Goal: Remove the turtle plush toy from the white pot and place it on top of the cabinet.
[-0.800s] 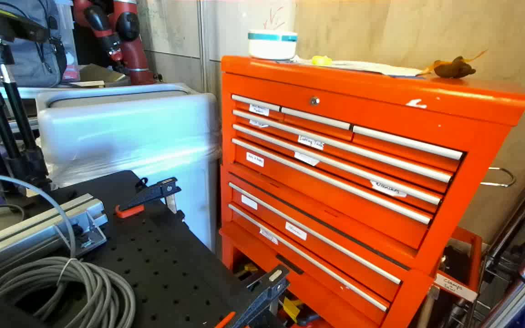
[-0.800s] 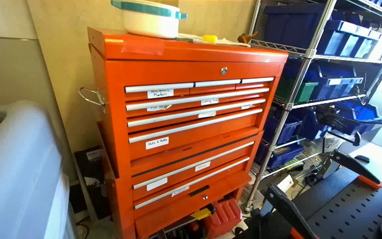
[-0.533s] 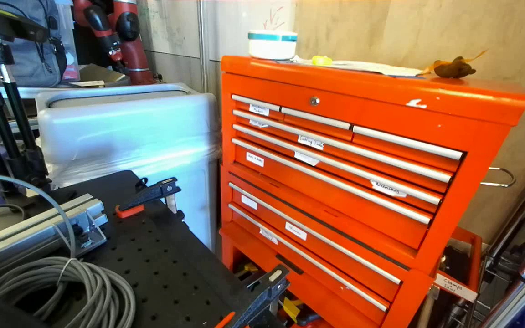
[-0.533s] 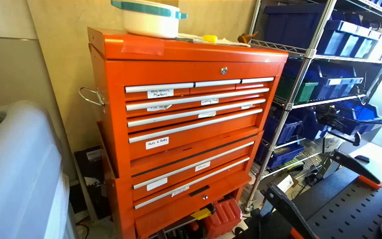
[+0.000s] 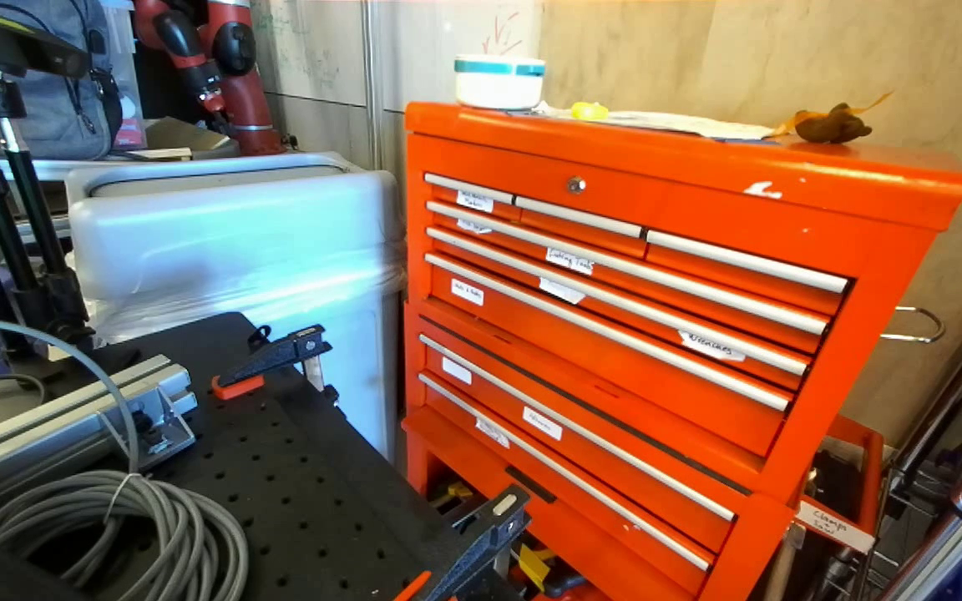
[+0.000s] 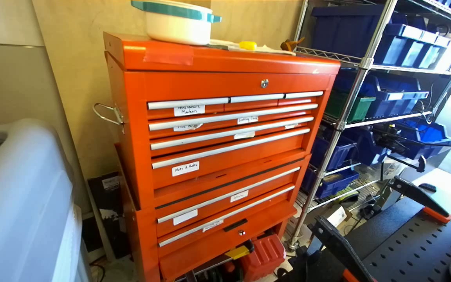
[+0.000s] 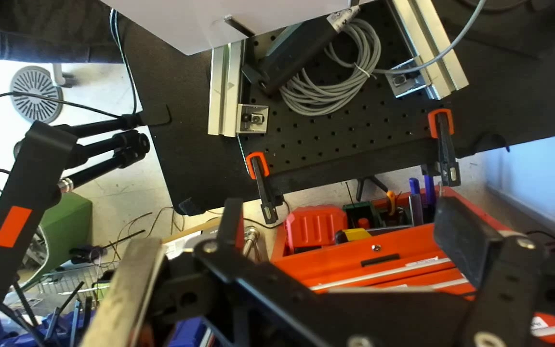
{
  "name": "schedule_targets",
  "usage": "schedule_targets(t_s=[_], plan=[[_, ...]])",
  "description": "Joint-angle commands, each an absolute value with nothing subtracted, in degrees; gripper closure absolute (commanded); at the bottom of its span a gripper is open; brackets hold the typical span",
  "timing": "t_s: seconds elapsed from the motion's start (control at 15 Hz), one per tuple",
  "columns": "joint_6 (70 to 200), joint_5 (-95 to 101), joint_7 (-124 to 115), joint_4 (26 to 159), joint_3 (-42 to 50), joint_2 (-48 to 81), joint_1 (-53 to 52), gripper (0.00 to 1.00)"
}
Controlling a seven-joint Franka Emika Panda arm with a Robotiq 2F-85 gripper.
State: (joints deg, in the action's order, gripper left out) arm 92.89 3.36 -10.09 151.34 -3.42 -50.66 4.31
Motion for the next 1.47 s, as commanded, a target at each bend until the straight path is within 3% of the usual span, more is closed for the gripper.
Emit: schedule_targets(t_s=[0.0, 0.47, 1.4], plan=[[95.03, 5.13, -12.67, 150.54, -5.21, -46.45, 4.73, 0.0], [105.75, 5.79, -21.11, 145.41, -8.91, -33.24, 4.82, 0.0], [108.5, 4.83, -44.66, 117.21, -13.54, -10.89, 1.01, 0.0]])
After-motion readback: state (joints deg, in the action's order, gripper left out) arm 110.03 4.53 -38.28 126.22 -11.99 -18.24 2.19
